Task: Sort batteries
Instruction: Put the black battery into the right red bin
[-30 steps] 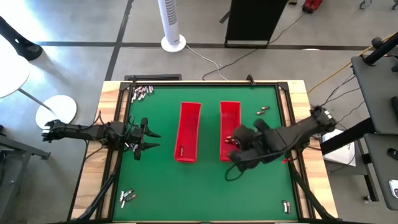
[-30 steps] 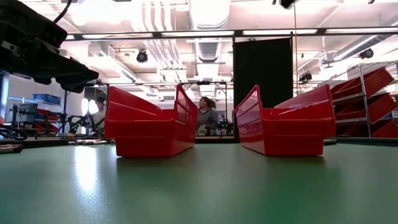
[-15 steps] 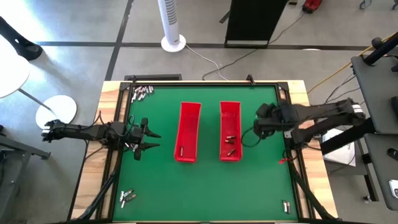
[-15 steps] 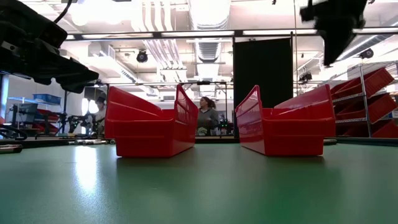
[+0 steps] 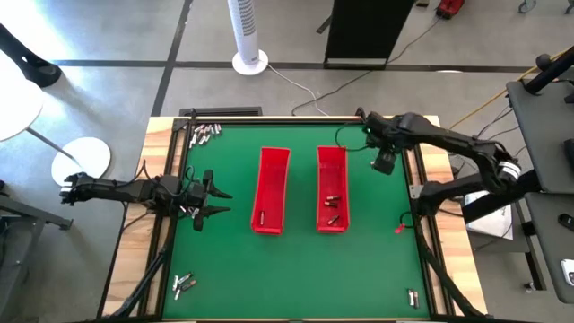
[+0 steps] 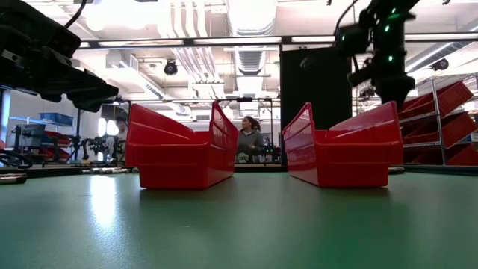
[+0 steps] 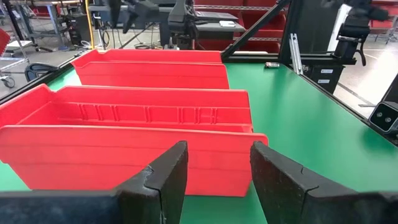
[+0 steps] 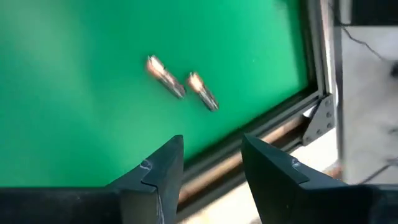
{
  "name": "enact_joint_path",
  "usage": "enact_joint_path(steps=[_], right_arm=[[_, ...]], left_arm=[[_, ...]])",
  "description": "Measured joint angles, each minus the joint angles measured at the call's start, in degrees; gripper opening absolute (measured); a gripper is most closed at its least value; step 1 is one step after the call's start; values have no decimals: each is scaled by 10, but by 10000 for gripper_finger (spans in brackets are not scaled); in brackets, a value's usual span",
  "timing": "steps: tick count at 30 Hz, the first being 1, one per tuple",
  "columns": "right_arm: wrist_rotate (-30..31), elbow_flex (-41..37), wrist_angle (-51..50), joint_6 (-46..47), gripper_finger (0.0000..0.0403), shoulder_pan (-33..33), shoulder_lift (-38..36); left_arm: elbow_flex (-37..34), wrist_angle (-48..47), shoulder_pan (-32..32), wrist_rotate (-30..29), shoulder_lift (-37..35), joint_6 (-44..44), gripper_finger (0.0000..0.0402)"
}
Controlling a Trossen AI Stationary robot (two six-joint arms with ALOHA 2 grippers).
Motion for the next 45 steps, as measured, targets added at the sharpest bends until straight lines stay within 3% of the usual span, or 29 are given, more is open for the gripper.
enact_joint_path(steps=[6,12,20,31,45], right_arm=[[-4,-12,3,-170,138,-39,63],[0,-24,61,-205,128,-47,139],[15,-24,90,-252,146,-71,208],[-22,-25,102,-266,137,-140,211],[-59,-40,150,-311,128,-145,214]], left_arm=[[0,0,0,0,0,0,155],[0,0,0,0,0,0,155],[0,0,0,0,0,0,155],[0,0,0,0,0,0,155],[0,0,0,0,0,0,155]])
